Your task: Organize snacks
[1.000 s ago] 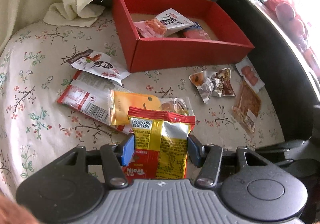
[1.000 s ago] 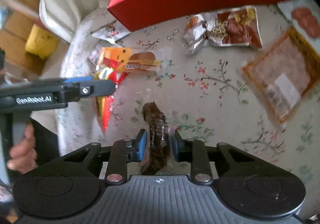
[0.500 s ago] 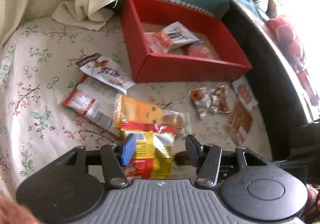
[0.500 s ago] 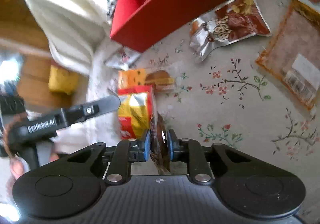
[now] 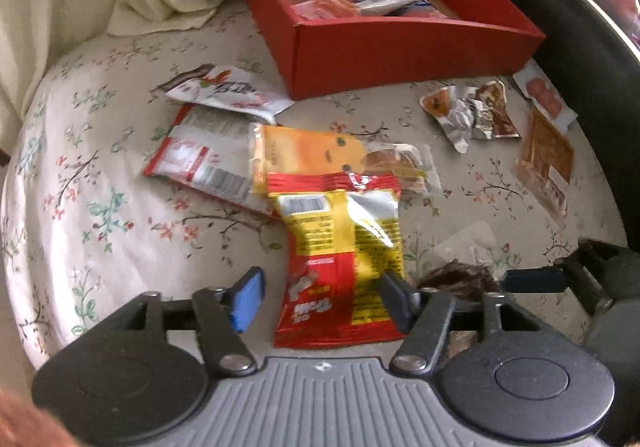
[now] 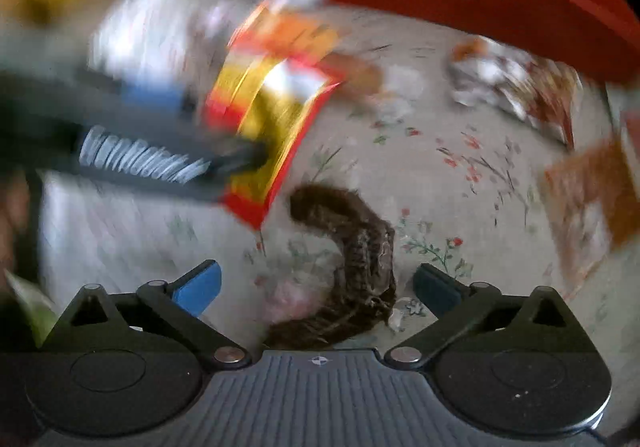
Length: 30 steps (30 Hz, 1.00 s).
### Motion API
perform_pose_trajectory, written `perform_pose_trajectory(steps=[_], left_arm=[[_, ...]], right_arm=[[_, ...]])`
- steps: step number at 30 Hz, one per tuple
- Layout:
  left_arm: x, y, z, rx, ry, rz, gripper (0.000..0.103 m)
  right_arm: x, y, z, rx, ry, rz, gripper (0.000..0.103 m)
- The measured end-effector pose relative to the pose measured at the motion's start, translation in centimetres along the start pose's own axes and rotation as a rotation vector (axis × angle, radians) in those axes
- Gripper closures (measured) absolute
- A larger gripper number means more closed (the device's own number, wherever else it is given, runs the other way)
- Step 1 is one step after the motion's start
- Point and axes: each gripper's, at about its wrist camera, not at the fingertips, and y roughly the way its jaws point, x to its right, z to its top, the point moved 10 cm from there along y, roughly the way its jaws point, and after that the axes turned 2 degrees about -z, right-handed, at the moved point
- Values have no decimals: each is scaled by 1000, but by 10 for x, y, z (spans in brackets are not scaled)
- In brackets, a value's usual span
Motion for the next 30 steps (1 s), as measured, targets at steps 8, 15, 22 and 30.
perform_pose_trajectory(steps=[8, 15, 22, 30], left_arm=[[-4, 0, -1, -2, 2, 20, 40], [-1, -2, 0, 6, -10, -4, 41], [-2, -6, 4, 24, -40, -30, 38], [10, 12, 6, 23, -53, 38, 15]], right_arm=[[21, -8, -6, -5, 22, -13, 20], [67, -25, -22, -8, 146, 60, 26], [110, -38, -27, 78, 259, 90, 26], [142, -47, -12, 178, 329, 166, 25]])
